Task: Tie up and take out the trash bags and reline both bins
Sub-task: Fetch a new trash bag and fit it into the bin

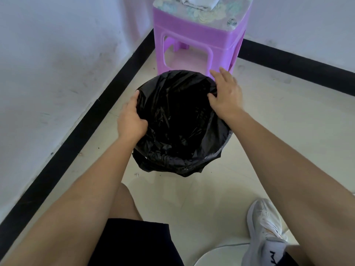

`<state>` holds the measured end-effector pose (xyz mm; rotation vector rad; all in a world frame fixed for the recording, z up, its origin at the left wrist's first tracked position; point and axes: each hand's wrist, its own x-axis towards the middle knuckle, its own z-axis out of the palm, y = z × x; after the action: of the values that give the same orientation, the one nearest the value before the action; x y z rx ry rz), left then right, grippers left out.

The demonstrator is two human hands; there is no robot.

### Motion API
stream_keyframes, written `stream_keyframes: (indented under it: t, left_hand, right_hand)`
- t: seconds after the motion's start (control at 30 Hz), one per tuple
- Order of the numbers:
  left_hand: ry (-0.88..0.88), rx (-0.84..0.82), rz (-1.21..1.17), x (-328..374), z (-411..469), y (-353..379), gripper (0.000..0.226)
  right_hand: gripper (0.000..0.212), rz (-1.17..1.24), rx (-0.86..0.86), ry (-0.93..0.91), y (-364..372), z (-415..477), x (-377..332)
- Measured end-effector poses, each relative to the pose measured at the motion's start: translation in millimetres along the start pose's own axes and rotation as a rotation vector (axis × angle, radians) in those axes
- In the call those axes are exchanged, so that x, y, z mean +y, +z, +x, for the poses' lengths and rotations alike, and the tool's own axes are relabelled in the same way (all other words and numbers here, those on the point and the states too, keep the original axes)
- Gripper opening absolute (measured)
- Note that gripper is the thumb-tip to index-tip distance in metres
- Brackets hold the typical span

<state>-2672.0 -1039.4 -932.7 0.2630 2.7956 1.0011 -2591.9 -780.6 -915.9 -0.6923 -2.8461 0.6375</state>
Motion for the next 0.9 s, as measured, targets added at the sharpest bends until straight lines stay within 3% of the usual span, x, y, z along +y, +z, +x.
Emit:
stream_keyframes:
  t: [0.07, 0.17, 0.33, 0.47, 0.53, 0.73, 0.9]
  left_hand:
    - [-0.039, 0.091, -0.022, 13, -2, 7, 0.082]
    - [-0.154, 0.124, -0.041, 32, -5, 18, 0.082]
    - [-0.224, 0.160, -0.162, 44, -6, 23, 0.081]
    - [-0.358, 0.176, -0.494, 41, -9, 25, 0.090]
    - [-0.335, 0.157, -0.517, 41, -7, 26, 0.086]
    - [-0.275, 0.199, -0.431, 38, 8, 38, 0.070]
    - [-0.146, 0.220, -0.073, 40, 9, 42, 0.068]
  right_hand:
    - [0.084, -0.033, 0.064, 0.161, -3, -12, -15]
    - [0.097, 0.117, 0.000, 0.415, -1, -43, -20]
    - [0.078, 0.705, 0.106, 0.646, 3, -59, -3]
    - [0.077, 0.779, 0.098, 0.648, 3, -46, 1]
    - [0.078, 0.785, 0.088, 0.626, 4, -42, 4]
    - [0.060, 0.711, 0.140, 0.510, 13, -25, 20]
    - [0.048, 0.597, 0.120, 0.452, 13, -13, 26]
